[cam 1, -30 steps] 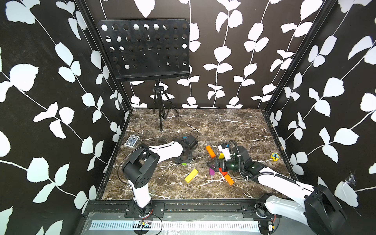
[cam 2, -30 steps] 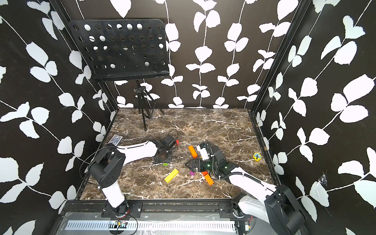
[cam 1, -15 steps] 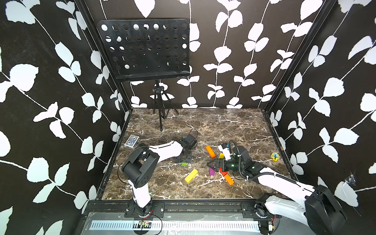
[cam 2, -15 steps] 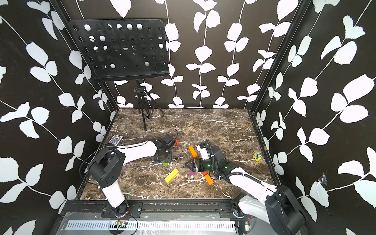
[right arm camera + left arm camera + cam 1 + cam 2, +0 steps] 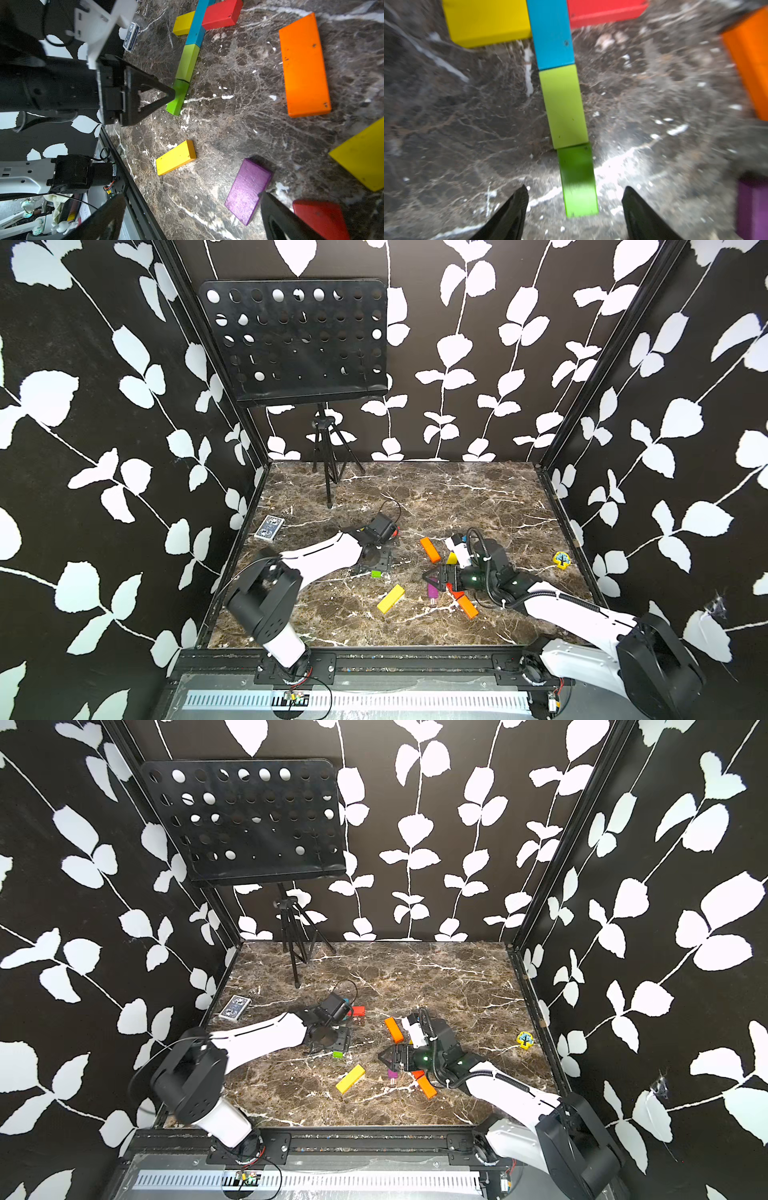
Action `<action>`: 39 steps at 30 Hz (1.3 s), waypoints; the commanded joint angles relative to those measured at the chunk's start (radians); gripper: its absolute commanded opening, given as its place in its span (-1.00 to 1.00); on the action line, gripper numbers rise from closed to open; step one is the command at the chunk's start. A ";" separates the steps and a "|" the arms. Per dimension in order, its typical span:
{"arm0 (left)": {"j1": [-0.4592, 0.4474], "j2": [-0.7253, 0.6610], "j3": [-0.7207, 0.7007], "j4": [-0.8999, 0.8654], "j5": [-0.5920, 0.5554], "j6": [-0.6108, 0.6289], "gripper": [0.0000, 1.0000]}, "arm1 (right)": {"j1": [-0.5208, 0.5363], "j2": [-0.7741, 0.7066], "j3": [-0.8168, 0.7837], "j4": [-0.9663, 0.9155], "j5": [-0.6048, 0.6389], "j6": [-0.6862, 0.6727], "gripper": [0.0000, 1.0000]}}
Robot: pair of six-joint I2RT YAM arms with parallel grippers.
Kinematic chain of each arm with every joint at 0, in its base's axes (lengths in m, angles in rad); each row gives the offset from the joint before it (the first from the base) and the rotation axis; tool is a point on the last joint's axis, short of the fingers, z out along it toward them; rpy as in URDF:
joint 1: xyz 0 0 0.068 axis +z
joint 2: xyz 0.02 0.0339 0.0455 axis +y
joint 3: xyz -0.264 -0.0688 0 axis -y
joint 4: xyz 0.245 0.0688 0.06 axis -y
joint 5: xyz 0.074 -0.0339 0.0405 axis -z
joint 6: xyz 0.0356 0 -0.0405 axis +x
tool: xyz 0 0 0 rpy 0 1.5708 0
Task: Assemble the letter t with building blocks
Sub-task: Assemble the building block at the center of the board, then pick up the building block from the center of the board.
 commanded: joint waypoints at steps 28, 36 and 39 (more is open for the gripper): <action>-0.294 -0.078 -0.164 0.095 0.124 0.445 0.16 | 0.317 -0.514 -0.245 -0.129 0.268 0.121 0.99; -0.296 -0.037 -0.185 0.118 0.131 0.425 0.14 | 0.316 -0.572 -0.231 -0.195 0.276 0.103 0.98; -0.296 -0.023 -0.189 0.123 0.134 0.413 0.12 | 0.316 -0.571 -0.231 -0.194 0.276 0.102 0.99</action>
